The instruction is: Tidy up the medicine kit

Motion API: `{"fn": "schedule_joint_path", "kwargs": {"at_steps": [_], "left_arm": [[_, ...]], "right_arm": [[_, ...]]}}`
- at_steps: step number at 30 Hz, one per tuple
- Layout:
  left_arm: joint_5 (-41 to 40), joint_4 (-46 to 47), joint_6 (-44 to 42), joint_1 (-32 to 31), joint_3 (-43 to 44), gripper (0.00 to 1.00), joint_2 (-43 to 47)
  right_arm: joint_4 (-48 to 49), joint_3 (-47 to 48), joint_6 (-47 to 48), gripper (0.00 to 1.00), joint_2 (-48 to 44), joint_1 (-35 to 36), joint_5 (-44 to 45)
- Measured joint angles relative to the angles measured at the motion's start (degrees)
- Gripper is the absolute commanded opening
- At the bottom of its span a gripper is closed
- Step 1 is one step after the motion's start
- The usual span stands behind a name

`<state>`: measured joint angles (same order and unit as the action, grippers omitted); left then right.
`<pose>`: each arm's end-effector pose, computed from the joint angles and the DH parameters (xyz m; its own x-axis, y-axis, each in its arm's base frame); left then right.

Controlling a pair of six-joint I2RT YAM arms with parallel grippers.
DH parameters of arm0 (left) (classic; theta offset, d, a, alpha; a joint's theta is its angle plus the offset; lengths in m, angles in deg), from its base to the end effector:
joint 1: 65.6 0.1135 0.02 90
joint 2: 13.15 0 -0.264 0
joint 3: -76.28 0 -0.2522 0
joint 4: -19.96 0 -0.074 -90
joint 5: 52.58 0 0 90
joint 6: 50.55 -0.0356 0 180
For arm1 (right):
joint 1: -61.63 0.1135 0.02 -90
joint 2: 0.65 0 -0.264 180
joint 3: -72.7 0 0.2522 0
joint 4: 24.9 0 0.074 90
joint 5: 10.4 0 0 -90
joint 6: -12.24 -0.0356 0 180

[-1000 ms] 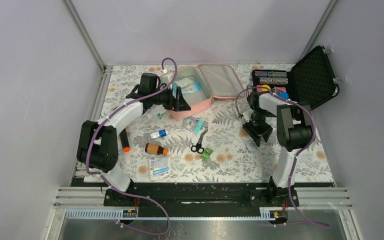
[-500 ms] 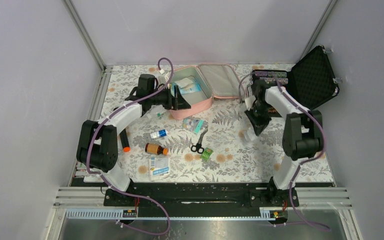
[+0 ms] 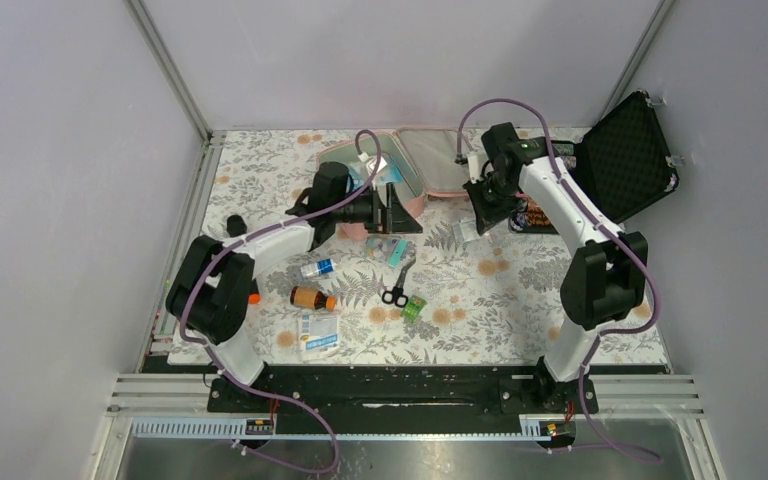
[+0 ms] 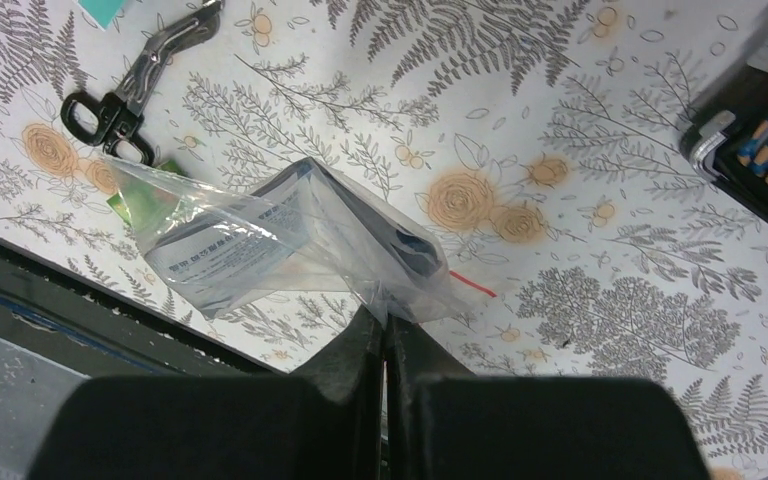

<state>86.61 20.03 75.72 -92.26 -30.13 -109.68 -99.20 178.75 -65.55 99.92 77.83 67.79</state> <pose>0.3203 -0.1909 0.2397 -0.8222 -0.0198 -0.5688 0.5334 0.3218 -0.7822 0.3425 0.1071 0.2956 -0.8024 -0.4487 -0.3935 -0.5257 0.8435 0.1101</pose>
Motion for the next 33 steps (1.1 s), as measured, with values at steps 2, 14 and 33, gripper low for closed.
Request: {"fn": "schedule_joint_path", "kwargs": {"at_steps": [2,14,33], "left_arm": [[-0.72,0.02,1.42,-1.66,0.87,0.88,-0.79],[-6.12,0.09,7.82,-9.44,8.48,0.85,-8.94],[-4.35,6.69,19.08,-7.85,10.67,0.00,-17.64]], "right_arm": [[0.00,0.66,-0.57,0.00,1.22,0.94,-0.02],[-0.46,2.82,-2.47,0.00,1.75,1.95,-1.36],[-0.79,2.80,-2.16,0.80,1.70,2.67,-2.10]]}}
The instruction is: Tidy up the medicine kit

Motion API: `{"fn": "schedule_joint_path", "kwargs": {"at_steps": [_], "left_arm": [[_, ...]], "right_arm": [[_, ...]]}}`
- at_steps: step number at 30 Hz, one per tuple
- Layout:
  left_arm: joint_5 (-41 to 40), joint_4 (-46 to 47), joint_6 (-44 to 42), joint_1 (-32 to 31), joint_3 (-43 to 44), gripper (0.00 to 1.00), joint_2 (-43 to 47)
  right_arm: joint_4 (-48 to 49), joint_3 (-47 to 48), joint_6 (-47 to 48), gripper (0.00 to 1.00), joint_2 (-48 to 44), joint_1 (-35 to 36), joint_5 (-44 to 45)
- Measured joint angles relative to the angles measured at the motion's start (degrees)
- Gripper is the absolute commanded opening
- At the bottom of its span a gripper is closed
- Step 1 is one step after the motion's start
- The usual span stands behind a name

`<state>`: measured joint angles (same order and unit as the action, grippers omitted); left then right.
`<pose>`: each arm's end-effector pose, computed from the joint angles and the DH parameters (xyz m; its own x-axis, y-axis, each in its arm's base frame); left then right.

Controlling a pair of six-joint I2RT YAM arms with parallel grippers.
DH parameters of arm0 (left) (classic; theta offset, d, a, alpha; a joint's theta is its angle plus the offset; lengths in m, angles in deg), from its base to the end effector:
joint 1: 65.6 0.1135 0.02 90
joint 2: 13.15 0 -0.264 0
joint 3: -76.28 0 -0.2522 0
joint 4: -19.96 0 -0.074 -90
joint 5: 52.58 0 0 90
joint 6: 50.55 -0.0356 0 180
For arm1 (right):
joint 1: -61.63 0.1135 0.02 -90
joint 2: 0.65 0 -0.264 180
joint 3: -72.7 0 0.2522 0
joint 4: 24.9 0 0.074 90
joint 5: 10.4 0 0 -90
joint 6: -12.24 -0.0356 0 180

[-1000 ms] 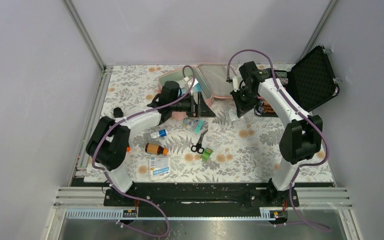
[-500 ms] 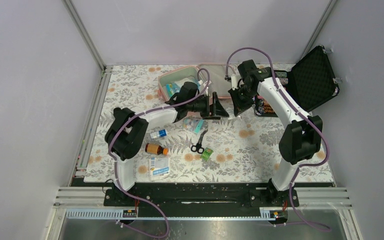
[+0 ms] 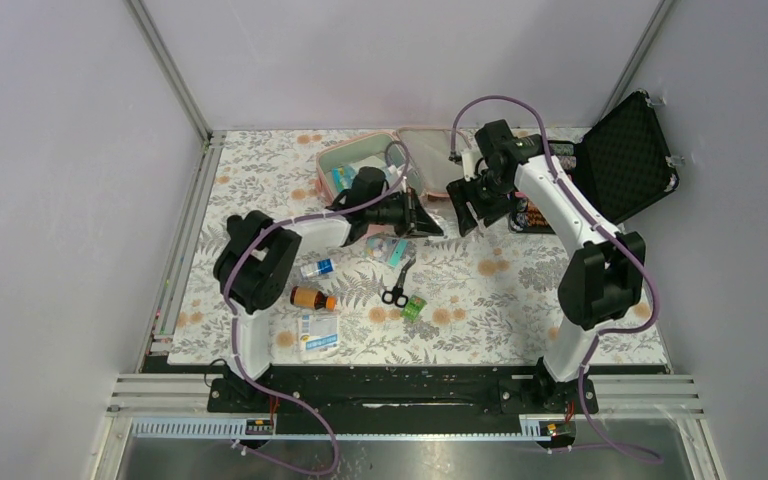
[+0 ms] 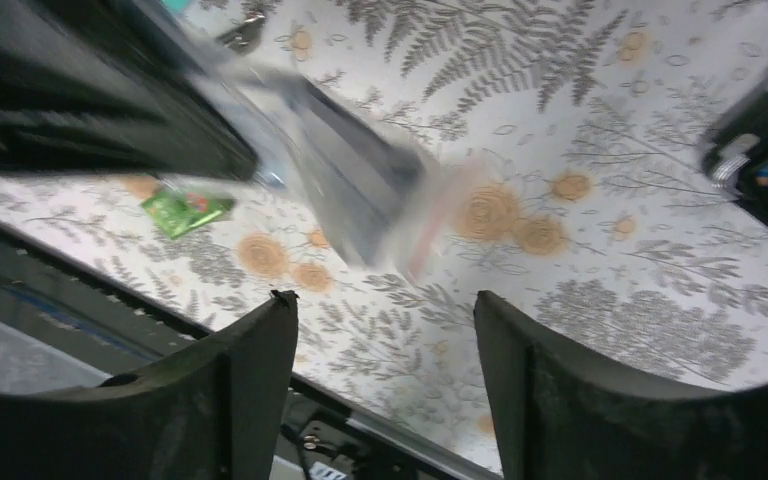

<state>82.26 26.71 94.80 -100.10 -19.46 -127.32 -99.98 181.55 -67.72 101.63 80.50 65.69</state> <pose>0.3467 -0.2687 0.1896 -0.9542 -0.0520 -0.2946 0.2655 0.3067 -0.9140 0.3440 0.1266 0.2993 -0.7977 -0.4515 -0.3997 -0.5447 0.8239 0.1564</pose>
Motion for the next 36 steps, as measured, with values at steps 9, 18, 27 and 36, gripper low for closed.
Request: {"fn": "schedule_joint_path", "kwargs": {"at_steps": [9,18,27,36], "left_arm": [[-2.29,-27.34,-23.54,15.37,7.78,0.00,6.75],[-6.08,-44.04,-32.98,25.86,43.08,0.00,-8.50],[-6.12,-49.64,-27.93,26.29,48.17,0.00,-25.70],[-6.80,-44.15,-21.51,26.05,52.85,0.24,-27.85]], "right_arm": [[2.12,-3.10,1.81,0.99,-9.49,-0.02,13.97],[2.93,-3.72,2.14,0.99,-12.04,0.00,12.79],[2.95,-5.01,2.34,1.00,-11.34,0.00,11.23],[2.97,-5.38,2.38,0.99,-10.34,0.00,9.66]]}}
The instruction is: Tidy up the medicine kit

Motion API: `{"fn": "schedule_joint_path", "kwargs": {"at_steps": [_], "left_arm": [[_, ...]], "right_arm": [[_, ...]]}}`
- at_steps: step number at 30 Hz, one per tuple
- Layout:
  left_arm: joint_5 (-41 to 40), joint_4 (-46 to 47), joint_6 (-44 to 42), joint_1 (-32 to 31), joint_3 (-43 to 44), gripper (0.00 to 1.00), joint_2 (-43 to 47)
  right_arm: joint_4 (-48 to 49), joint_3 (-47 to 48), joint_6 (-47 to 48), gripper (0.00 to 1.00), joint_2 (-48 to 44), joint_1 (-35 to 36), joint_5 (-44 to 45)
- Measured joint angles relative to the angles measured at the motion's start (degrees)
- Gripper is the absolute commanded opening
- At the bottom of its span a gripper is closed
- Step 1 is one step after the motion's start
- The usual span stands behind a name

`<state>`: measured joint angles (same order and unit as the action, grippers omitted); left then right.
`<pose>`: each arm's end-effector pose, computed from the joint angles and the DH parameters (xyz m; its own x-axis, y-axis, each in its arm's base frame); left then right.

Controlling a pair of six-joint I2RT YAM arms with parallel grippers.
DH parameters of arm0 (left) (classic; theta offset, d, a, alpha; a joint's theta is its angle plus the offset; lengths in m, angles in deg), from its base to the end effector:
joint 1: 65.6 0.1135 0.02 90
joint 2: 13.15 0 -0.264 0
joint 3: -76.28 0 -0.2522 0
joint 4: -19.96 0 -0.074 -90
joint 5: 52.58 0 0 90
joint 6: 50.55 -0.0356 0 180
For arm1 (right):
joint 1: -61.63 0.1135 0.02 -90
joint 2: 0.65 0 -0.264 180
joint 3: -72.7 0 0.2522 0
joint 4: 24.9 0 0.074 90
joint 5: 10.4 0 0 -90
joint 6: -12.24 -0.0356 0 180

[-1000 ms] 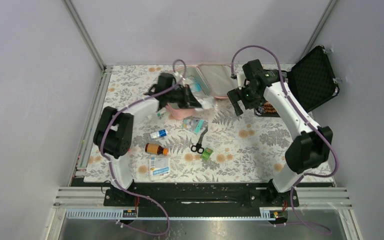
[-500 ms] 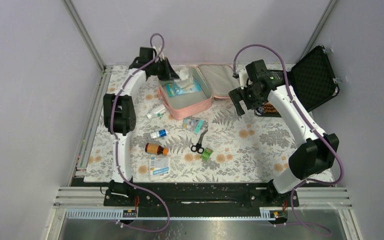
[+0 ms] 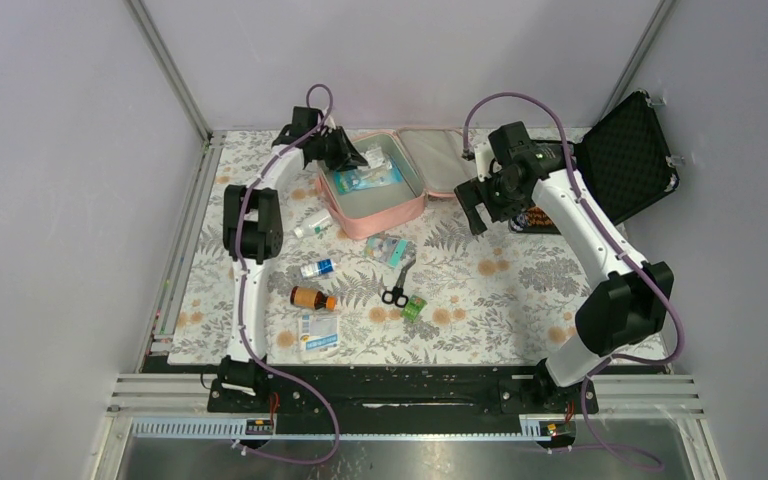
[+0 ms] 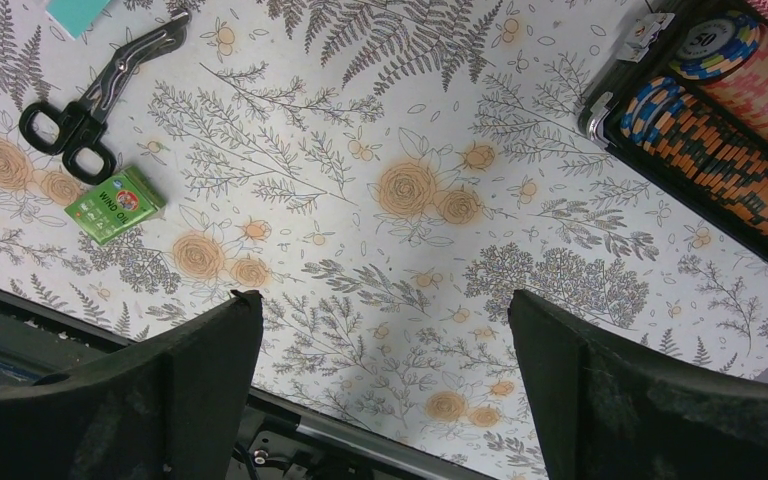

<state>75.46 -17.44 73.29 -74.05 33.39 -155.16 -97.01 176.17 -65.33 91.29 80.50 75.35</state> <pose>0.5456 -0.1032 0.1858 -0.8684 -0.3144 -0.3834 0.0999 0.6465 -0.7563 0.3113 0.1092 0.3324 -0.7281 -0.4757 -0.4936 -0.5260 0.8494 -0.0427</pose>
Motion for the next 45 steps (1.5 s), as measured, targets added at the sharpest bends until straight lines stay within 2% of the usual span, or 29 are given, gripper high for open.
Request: {"fn": "schedule_joint_path", "kwargs": {"at_steps": [4,8,13,16,20,23,27,30,35,37,40,45], "left_arm": [[-1.27,0.79,1.11,-0.39,0.09,0.49,-2.25],[-2.62,2.14,0.37,-0.81,-0.76,0.60,-1.70],[-8.20,4.57,-4.22,-0.92,-10.78,0.72,6.10],[-12.66,5.64,-8.83,-0.92,-15.80,0.74,12.85],[-18.12,9.92,-15.78,-0.83,-26.47,0.77,26.67],[-21.51,14.01,-20.90,-0.68,-36.26,0.78,39.85],[-23.50,17.35,-24.79,-0.35,-45.03,0.79,52.57],[-20.70,18.34,-24.02,0.50,-52.76,0.79,58.01],[-0.44,19.45,-10.64,5.22,-63.76,0.77,55.28],[4.35,20.81,-5.90,6.10,-68.72,0.78,54.45],[7.56,19.17,-4.28,6.05,-71.97,0.78,54.86],[9.81,18.64,-5.42,5.73,-71.95,0.78,58.77]], "right_arm": [[-0.02,0.00,0.02,0.99,0.26,0.00,-0.02],[0.00,-0.09,0.04,0.99,0.26,0.00,0.02],[0.59,-1.14,0.61,0.99,0.26,0.00,0.13],[2.62,-2.45,1.03,0.99,0.02,-0.09,-1.44],[11.82,-9.79,-1.18,1.00,-3.19,-0.72,-7.45],[16.00,-11.91,-4.52,0.91,-3.87,-1.01,-13.07],[20.44,-10.84,-11.30,0.82,-0.48,-0.87,-20.06],[24.37,-10.40,-17.92,0.82,5.42,0.00,-23.93],[34.18,-15.82,-30.21,0.75,11.43,2.10,-26.51],[39.95,-20.55,-36.39,0.71,11.85,2.51,-26.99],[47.84,-24.83,-44.59,0.69,13.33,2.86,-27.19],[56.87,-24.02,-51.36,0.58,18.18,3.78,-26.67]]}}
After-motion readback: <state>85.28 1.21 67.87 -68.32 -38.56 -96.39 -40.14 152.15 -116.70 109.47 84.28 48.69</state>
